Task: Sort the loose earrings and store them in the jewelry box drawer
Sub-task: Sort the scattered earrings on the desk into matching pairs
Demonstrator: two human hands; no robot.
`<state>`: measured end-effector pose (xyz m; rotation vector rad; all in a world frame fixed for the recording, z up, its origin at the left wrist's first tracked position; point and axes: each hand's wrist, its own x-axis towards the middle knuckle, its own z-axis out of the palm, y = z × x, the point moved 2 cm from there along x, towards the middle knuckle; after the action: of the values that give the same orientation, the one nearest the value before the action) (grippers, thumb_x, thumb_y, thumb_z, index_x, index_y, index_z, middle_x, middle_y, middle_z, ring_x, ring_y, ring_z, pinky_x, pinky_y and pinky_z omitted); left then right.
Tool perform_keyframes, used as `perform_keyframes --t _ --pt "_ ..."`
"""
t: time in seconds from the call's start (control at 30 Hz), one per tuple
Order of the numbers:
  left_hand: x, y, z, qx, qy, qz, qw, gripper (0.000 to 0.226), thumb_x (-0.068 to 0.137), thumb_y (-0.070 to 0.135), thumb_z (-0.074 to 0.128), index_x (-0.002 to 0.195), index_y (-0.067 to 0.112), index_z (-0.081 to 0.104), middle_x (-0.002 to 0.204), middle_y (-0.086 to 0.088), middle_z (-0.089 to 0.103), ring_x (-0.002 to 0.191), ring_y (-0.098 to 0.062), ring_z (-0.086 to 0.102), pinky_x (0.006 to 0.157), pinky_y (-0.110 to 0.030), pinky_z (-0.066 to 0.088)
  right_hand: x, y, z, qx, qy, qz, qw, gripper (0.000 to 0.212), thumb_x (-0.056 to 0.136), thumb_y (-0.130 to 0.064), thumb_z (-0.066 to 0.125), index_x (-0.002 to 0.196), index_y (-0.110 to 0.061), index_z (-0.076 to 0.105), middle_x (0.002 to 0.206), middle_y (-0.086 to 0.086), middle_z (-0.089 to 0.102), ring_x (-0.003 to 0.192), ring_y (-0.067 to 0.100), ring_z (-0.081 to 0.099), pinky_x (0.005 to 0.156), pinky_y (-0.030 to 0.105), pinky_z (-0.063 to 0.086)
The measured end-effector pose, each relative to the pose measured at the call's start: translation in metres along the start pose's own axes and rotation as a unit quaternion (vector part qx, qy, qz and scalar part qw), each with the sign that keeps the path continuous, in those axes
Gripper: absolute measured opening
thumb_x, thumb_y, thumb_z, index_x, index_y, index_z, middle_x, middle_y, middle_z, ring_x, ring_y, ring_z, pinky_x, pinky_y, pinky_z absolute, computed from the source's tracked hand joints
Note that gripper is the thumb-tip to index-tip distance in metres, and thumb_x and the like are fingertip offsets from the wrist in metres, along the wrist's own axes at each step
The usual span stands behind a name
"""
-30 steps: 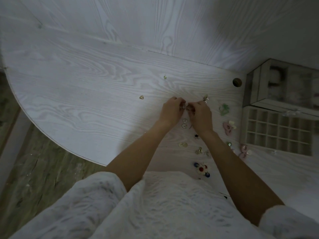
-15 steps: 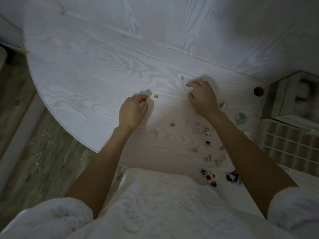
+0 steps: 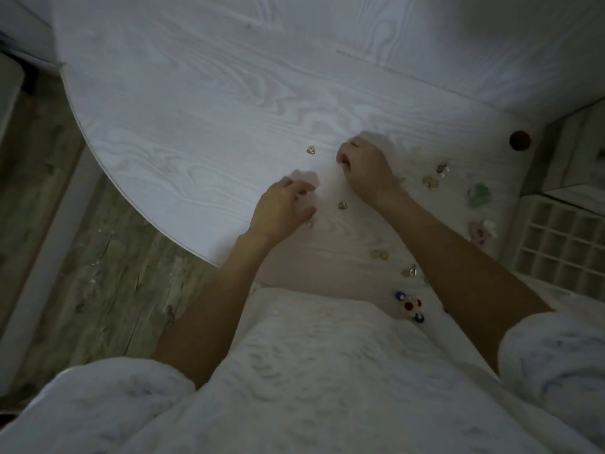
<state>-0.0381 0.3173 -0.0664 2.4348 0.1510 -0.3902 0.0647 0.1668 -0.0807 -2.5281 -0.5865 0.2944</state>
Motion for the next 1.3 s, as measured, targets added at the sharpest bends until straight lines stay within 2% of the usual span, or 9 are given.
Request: perform_keyframes --t 0.17,0.3,0.53,0.6,0.73,0.9,1.13,1.3 --pt "-0.025 -0.004 0.019 0.03 -0.02 0.009 0.999 0.03 0.071 0.023 0.076 0.097 0.015 0.065 0.1 -0.004 0.059 0.081 -0.013 0.054 0.072 -0.02 0.038 -0.042 0.006 0.007 -0.053 0.021 0.007 0.998 0.019 0.071 0.018 0.049 0.075 0.003 0.058 0.078 0.022 0.057 0.066 0.033 0.052 0.055 0.044 0.049" --pt "-0.028 0.0 0.026 0.019 0.03 0.009 0.999 0.012 0.076 0.01 0.068 0.088 0.011 0.068 0.089 -0.01 0.063 0.077 -0.024 0.061 0.067 -0.03 0.047 -0.064 0.01 0.009 -0.076 0.02 0.026 0.997 0.018 0.07 0.019 0.052 0.073 0.002 0.059 0.075 0.021 0.058 0.061 0.032 0.053 0.052 0.04 0.049" --pt "-0.026 0.02 0.043 -0.011 0.04 0.027 0.999 0.013 0.081 0.01 0.063 0.093 0.011 0.069 0.092 -0.01 0.068 0.082 -0.025 0.064 0.074 -0.032 0.05 -0.103 0.0 0.015 -0.081 0.012 0.062 0.995 0.013 0.079 0.011 0.052 0.078 0.0 0.058 0.082 0.016 0.058 0.068 0.03 0.054 0.056 0.035 0.045" --pt "-0.024 0.033 0.052 -0.004 0.032 0.058 0.998 0.016 0.082 0.01 0.062 0.097 0.011 0.068 0.094 -0.01 0.067 0.082 -0.023 0.063 0.074 -0.029 0.048 -0.113 0.0 0.016 -0.076 0.015 0.069 0.995 0.012 0.083 0.008 0.052 0.083 -0.001 0.059 0.084 0.016 0.059 0.07 0.03 0.055 0.057 0.032 0.04" --pt "-0.024 0.044 0.065 -0.003 0.039 0.087 0.995 0.02 0.08 0.007 0.063 0.101 0.007 0.064 0.096 -0.011 0.063 0.076 -0.021 0.062 0.069 -0.023 0.041 -0.128 0.004 0.013 -0.034 0.025 0.106 0.993 0.01 0.087 -0.001 0.052 0.091 -0.001 0.062 0.089 0.016 0.061 0.076 0.03 0.057 0.064 0.03 0.037" --pt "-0.025 0.042 0.066 -0.025 0.061 0.071 0.995 0.016 0.08 0.009 0.065 0.095 0.005 0.064 0.092 -0.011 0.067 0.08 -0.023 0.063 0.074 -0.032 0.051 -0.133 0.006 0.008 0.014 0.044 0.153 0.987 0.012 0.087 -0.004 0.055 0.095 0.001 0.063 0.094 0.018 0.061 0.083 0.029 0.055 0.067 0.026 0.032" --pt "-0.021 0.062 0.07 -0.045 0.051 0.115 0.991 0.015 0.081 0.006 0.062 0.093 0.009 0.07 0.087 -0.01 0.073 0.079 -0.027 0.067 0.074 -0.041 0.054 -0.133 0.006 0.007 0.083 0.059 0.186 0.977 0.016 0.079 -0.002 0.06 0.092 -0.002 0.07 0.086 0.016 0.07 0.079 0.027 0.063 0.073 0.036 0.051" --pt "-0.022 0.06 0.076 -0.124 0.009 0.068 0.99 0.02 0.08 0.002 0.064 0.099 0.006 0.069 0.092 -0.01 0.073 0.086 -0.021 0.069 0.084 -0.033 0.055 -0.14 0.008 0.001 0.104 0.057 0.215 0.969 0.022 0.079 0.0 0.062 0.1 0.0 0.068 0.092 0.016 0.071 0.084 0.026 0.066 0.08 0.04 0.054"
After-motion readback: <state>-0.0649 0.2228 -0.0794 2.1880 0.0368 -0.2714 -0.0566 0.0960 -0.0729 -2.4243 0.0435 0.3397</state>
